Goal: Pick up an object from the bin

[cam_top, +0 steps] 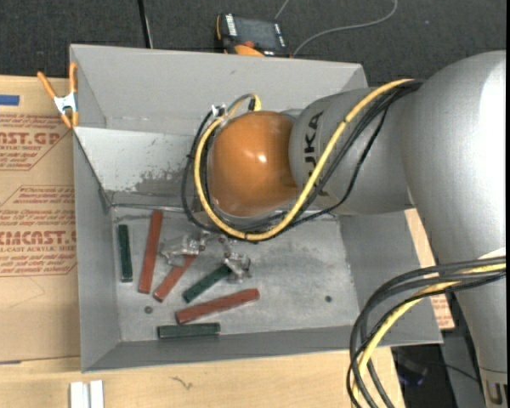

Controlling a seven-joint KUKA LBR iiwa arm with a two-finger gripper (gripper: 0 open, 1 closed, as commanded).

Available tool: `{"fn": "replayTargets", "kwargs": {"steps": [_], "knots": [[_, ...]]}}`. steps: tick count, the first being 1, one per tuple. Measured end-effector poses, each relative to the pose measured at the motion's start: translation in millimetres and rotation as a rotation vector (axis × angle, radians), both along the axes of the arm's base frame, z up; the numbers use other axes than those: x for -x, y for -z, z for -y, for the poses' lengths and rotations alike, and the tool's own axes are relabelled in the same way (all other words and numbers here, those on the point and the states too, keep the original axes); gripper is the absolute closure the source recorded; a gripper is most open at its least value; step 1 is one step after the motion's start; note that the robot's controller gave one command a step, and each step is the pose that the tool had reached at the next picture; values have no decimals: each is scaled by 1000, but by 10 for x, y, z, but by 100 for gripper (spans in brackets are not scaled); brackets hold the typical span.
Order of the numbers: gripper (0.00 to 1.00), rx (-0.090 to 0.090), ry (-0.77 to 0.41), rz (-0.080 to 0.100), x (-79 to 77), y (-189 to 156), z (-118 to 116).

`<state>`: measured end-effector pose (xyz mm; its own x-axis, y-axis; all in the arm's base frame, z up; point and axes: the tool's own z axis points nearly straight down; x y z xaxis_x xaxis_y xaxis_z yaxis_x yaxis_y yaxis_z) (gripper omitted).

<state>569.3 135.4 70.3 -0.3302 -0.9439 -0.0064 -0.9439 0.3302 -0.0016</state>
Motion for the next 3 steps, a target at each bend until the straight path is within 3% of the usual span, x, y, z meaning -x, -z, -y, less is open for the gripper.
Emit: {"fn": "replayTargets", "kwargs": {"steps": [1, 2, 3], "knots": [[100, 1, -1, 2, -7, -23, -7], [0, 1, -1, 0, 1, -6, 0], [100, 1, -1, 0, -1, -11, -1]]}}
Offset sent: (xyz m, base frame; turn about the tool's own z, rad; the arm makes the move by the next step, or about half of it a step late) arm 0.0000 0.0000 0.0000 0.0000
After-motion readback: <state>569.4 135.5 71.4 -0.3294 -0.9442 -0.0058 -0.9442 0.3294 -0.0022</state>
